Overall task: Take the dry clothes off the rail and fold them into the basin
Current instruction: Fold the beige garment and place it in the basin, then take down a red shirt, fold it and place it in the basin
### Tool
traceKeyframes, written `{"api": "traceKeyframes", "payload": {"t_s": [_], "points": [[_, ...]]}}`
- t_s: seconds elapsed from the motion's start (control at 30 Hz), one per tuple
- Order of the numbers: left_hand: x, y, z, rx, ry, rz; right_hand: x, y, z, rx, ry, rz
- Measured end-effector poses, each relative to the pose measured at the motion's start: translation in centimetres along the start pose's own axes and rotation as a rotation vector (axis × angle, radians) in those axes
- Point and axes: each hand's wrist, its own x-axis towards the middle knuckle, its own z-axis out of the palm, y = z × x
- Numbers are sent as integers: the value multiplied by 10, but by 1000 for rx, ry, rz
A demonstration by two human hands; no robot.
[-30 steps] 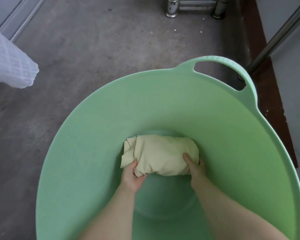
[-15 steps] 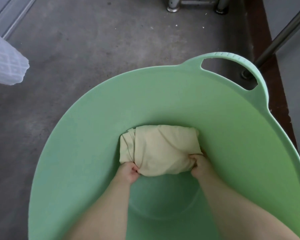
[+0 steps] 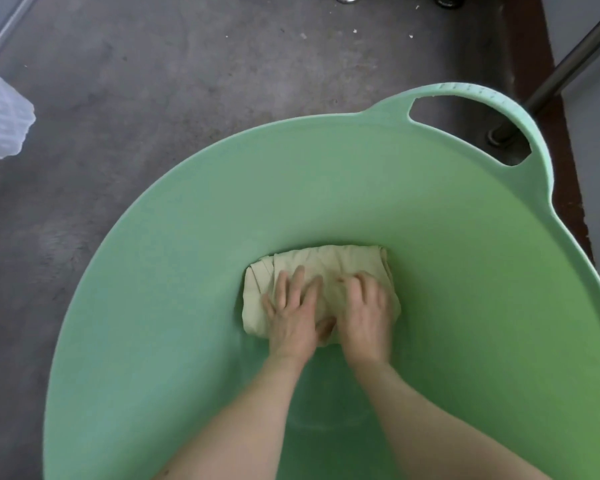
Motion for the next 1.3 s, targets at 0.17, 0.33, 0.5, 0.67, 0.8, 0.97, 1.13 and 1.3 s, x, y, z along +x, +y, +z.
{"api": "traceKeyframes", "payload": {"t_s": [0.17, 0.33, 0.5, 0.67, 0.8, 0.97, 1.13, 1.3], "points": [[12, -33, 6, 54, -126, -37, 41, 32, 7, -240, -489, -132], [12, -46, 21, 73, -147, -109, 30, 51, 28, -125, -711, 32], [14, -42, 4, 126, -273, -115, 38, 44, 17, -168, -819, 49], [17, -27, -55, -34, -434, -141, 56, 18, -43, -169, -836, 27], [-8, -1, -109, -214, -292, -252, 61, -11, -112, 137, -874, 217], [-73, 26, -194, -311, -319, -213, 41, -52, -200, 300, -921, 311], [-132, 47, -286, -360, -264, -207, 23, -102, -286, 415, -922, 333], [-196, 68, -393, -425, -217, -187, 13, -166, -391, 467, -916, 315]]}}
